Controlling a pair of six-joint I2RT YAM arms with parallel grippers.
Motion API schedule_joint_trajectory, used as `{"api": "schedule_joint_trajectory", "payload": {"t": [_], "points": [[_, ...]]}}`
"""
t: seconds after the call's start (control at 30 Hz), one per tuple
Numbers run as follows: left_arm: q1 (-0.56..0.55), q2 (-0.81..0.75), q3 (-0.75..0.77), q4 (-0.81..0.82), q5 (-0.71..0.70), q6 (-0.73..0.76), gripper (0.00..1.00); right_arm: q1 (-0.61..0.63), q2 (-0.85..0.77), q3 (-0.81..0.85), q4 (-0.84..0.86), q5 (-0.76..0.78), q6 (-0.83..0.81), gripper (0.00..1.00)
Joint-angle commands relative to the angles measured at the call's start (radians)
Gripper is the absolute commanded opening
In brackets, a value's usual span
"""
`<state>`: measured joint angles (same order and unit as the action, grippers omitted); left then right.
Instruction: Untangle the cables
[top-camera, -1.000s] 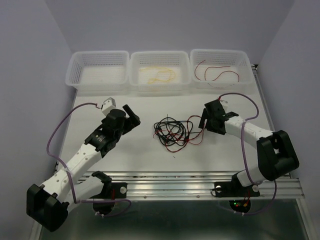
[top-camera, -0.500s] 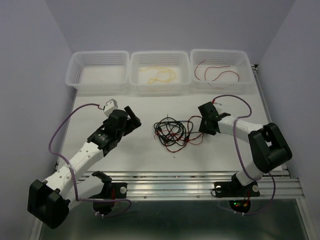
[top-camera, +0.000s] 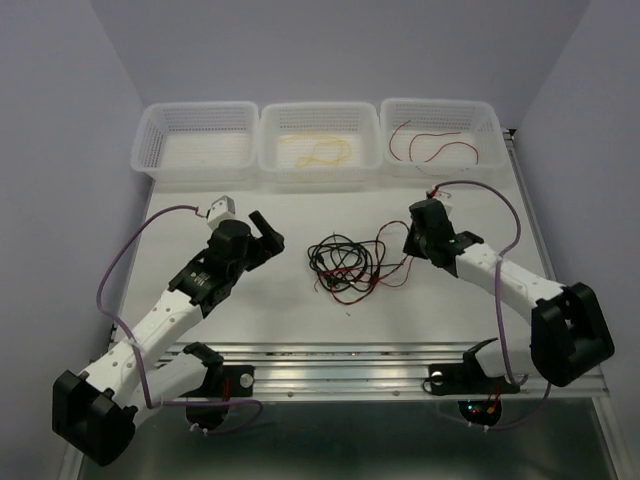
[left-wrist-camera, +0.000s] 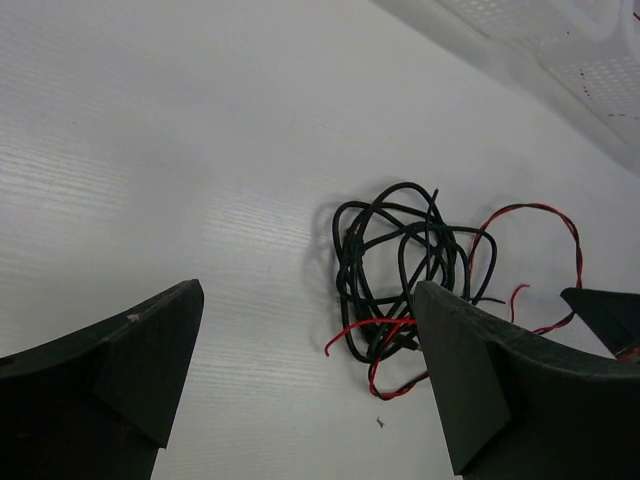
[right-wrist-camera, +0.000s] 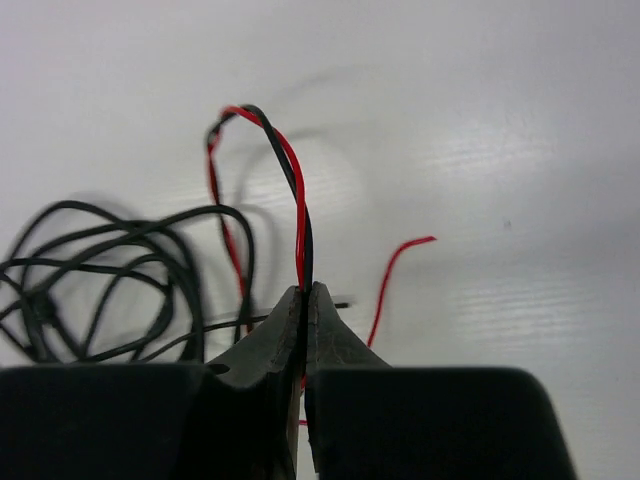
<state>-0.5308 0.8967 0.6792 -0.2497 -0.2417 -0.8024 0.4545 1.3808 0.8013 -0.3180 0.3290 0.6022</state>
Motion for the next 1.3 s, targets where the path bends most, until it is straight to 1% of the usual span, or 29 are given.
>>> {"api": "schedule_joint_trajectory", "payload": {"t": [0.0, 0.17, 0.2, 0.23, 0.27, 0.3, 0.33, 0.37, 0.4, 0.43, 0.5, 0.57, 0.6, 0.7, 0.77, 0.9, 1.0, 1.03, 1.17, 1.27], "points": [[-0.006, -0.035, 0.000, 0.096, 0.096, 0.057, 0.99, 0.015, -0.188, 0.056, 0.187, -0.076, -0.177, 0.01], [-0.008, -0.067, 0.002, 0.170, 0.211, 0.091, 0.99, 0.015, -0.295, 0.122, 0.295, -0.142, -0.272, 0.01], [-0.009, -0.068, 0.005, 0.191, 0.226, 0.097, 0.99, 0.015, -0.305, 0.146, 0.306, -0.177, -0.288, 0.01], [-0.009, -0.071, 0.008, 0.200, 0.235, 0.107, 0.99, 0.015, -0.321, 0.159, 0.362, -0.197, -0.300, 0.01], [-0.009, -0.073, 0.011, 0.213, 0.289, 0.117, 0.99, 0.015, -0.322, 0.179, 0.376, -0.223, -0.312, 0.01], [-0.009, -0.073, 0.022, 0.228, 0.306, 0.124, 0.99, 0.015, -0.321, 0.202, 0.384, -0.276, -0.318, 0.01], [-0.011, -0.071, 0.032, 0.234, 0.338, 0.137, 0.99, 0.024, -0.312, 0.263, 0.387, -0.295, -0.332, 0.01], [-0.011, -0.071, 0.040, 0.242, 0.353, 0.141, 0.99, 0.024, -0.304, 0.303, 0.381, -0.318, -0.346, 0.01], [-0.012, -0.071, 0.045, 0.244, 0.366, 0.144, 0.99, 0.024, -0.298, 0.338, 0.379, -0.396, -0.358, 0.01], [-0.012, -0.070, 0.051, 0.260, 0.377, 0.147, 0.99, 0.024, -0.293, 0.369, 0.396, -0.427, -0.363, 0.01], [-0.015, -0.071, 0.066, 0.291, 0.404, 0.155, 0.99, 0.024, -0.292, 0.439, 0.437, -0.532, -0.349, 0.01], [-0.017, -0.073, 0.077, 0.309, 0.436, 0.164, 0.99, 0.024, -0.287, 0.511, 0.444, -0.583, -0.348, 0.01], [-0.018, -0.073, 0.082, 0.329, 0.452, 0.167, 0.99, 0.024, -0.276, 0.535, 0.445, -0.620, -0.317, 0.01], [-0.023, -0.065, 0.086, 0.372, 0.511, 0.180, 0.99, 0.024, -0.246, 0.626, 0.428, -0.672, -0.273, 0.01], [-0.028, -0.061, 0.085, 0.389, 0.531, 0.181, 0.99, 0.024, -0.233, 0.650, 0.435, -0.703, -0.260, 0.01], [-0.044, -0.022, 0.076, 0.431, 0.542, 0.172, 0.99, 0.024, -0.220, 0.645, 0.416, -0.710, -0.190, 0.01], [-0.067, 0.016, 0.071, 0.451, 0.553, 0.169, 0.99, 0.024, -0.224, 0.563, 0.408, -0.699, -0.138, 0.01], [-0.074, 0.027, 0.071, 0.464, 0.555, 0.167, 0.99, 0.024, -0.227, 0.537, 0.408, -0.673, -0.095, 0.01], [-0.103, 0.068, 0.060, 0.481, 0.556, 0.161, 0.99, 0.024, -0.238, 0.397, 0.430, -0.624, -0.042, 0.01], [-0.118, 0.064, 0.031, 0.486, 0.550, 0.149, 0.99, 0.024, -0.235, 0.351, 0.412, -0.601, -0.015, 0.01]]}}
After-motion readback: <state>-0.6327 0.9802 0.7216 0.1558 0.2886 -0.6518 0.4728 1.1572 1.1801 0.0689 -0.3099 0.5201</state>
